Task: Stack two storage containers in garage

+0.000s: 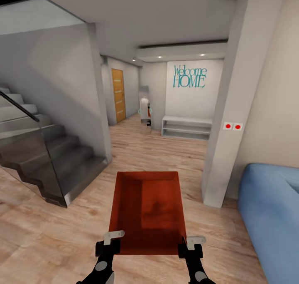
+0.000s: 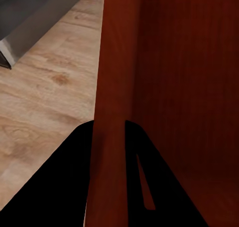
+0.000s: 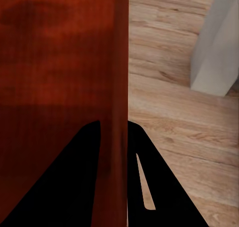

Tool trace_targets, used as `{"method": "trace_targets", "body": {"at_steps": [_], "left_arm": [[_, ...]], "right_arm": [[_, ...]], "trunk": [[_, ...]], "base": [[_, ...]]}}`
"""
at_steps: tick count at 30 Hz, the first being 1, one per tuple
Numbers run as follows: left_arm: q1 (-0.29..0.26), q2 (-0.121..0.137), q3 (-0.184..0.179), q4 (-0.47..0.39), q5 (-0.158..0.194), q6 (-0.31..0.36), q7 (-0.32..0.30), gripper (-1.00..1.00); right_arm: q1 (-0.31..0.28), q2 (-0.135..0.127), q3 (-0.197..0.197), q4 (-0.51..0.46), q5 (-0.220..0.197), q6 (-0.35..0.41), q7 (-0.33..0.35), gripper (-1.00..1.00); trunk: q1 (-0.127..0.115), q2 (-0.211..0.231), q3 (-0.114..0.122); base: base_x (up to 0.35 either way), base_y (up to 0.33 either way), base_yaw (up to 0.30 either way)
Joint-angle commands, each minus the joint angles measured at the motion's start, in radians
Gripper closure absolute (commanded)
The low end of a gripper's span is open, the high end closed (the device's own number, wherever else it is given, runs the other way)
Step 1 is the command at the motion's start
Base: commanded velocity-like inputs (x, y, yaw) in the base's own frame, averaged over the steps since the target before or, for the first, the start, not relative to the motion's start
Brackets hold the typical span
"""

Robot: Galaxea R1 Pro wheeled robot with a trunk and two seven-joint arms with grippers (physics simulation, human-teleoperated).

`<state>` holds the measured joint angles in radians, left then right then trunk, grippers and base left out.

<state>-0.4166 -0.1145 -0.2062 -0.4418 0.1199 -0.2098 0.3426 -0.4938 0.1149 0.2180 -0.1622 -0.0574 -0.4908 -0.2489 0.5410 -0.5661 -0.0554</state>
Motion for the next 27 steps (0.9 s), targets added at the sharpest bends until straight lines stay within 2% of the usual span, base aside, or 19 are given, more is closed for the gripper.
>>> {"method": "trace_targets", "body": {"at_steps": [1, 27], "left_arm": [[-0.001, -0.001, -0.009, 0.003, 0.02, 0.075, 0.007, 1.0], [-0.001, -0.001, -0.009, 0.003, 0.02, 0.075, 0.007, 1.0]], "right_arm": [[-0.002, 0.0, -0.005, -0.008, -0.015, -0.028, -0.018, 1.0], [-0.002, 0.0, -0.005, -0.008, -0.015, -0.028, -0.018, 1.0]], "trunk": [[0.001, -0.002, -0.002], [0.001, -0.002, -0.002]], "base": [[0.321, 0.0, 0.0], [0.321, 0.0, 0.0]]}}
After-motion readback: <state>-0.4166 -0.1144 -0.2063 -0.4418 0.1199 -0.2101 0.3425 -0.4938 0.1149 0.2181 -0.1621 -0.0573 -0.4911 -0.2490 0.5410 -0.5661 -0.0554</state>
